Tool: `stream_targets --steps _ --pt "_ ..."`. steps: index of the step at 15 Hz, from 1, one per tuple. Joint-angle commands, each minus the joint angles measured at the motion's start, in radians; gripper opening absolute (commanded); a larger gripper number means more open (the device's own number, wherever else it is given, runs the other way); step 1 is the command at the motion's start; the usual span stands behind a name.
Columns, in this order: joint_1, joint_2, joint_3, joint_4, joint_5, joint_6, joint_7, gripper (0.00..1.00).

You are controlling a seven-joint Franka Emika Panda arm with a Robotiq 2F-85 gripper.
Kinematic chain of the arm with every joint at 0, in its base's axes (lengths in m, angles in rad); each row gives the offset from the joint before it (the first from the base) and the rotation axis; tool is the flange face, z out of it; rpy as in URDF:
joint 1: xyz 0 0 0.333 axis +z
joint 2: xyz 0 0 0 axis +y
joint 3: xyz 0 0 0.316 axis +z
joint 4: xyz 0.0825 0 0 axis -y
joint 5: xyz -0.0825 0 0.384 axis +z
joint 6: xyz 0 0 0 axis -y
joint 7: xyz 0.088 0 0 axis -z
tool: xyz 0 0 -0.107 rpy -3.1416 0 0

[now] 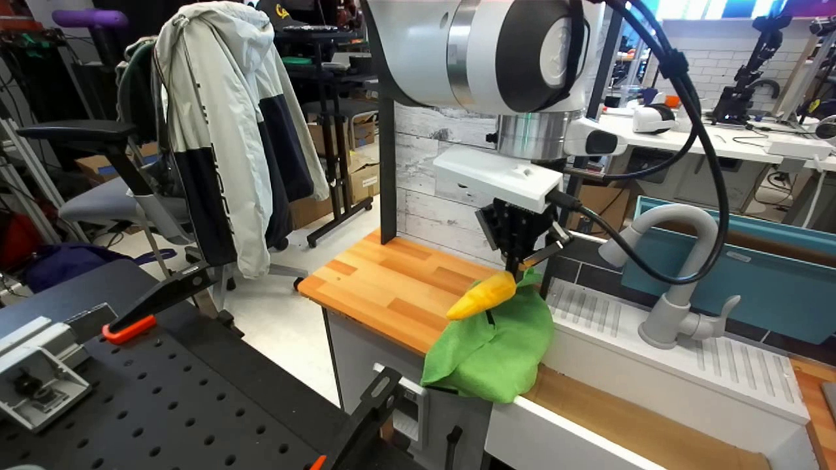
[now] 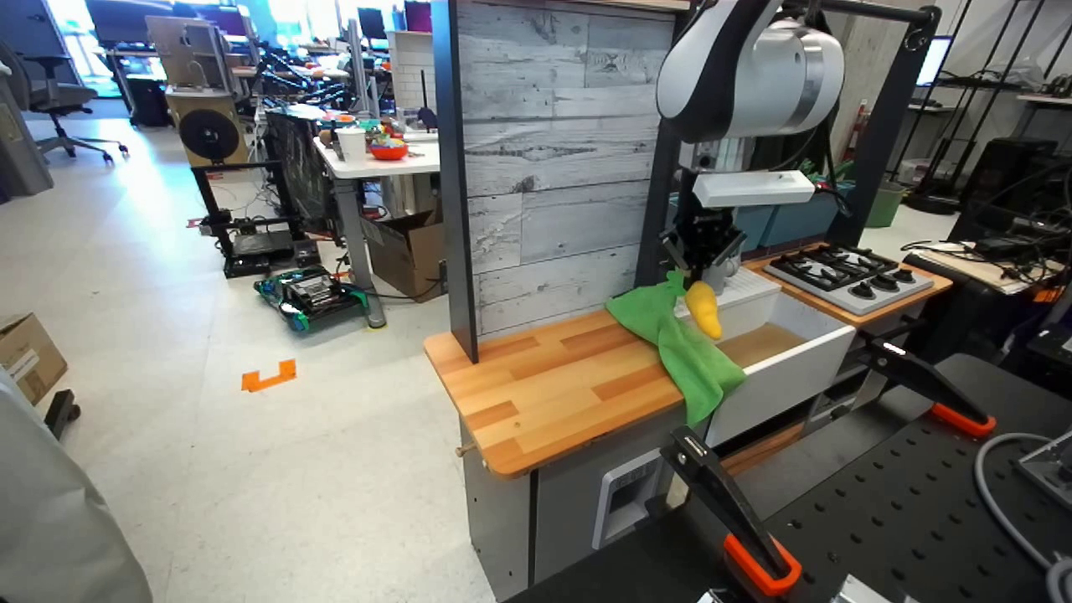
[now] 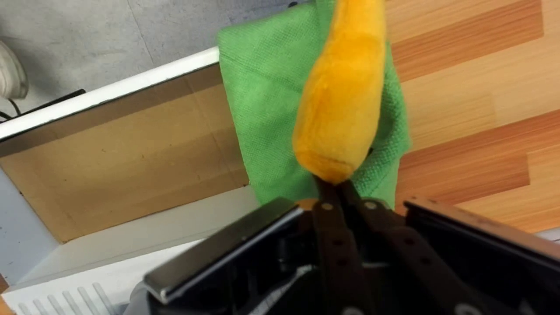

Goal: Put the carrot on the green towel.

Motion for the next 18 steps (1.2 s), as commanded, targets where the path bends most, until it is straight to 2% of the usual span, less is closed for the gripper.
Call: stream_targets --steps 1,16,17,18 --pt "-0.035 0.047 0.006 0.054 0.03 0.0 -0.013 0.01" --pt "-0.035 0.285 -0.018 0.303 0.026 -0.109 0.067 0.01" --pt "-0.037 0.293 -0.016 0.314 0.028 -0.114 0.069 0.29" --pt "-0.038 0.299 -0.015 0.323 0.029 -0.117 0.071 0.3"
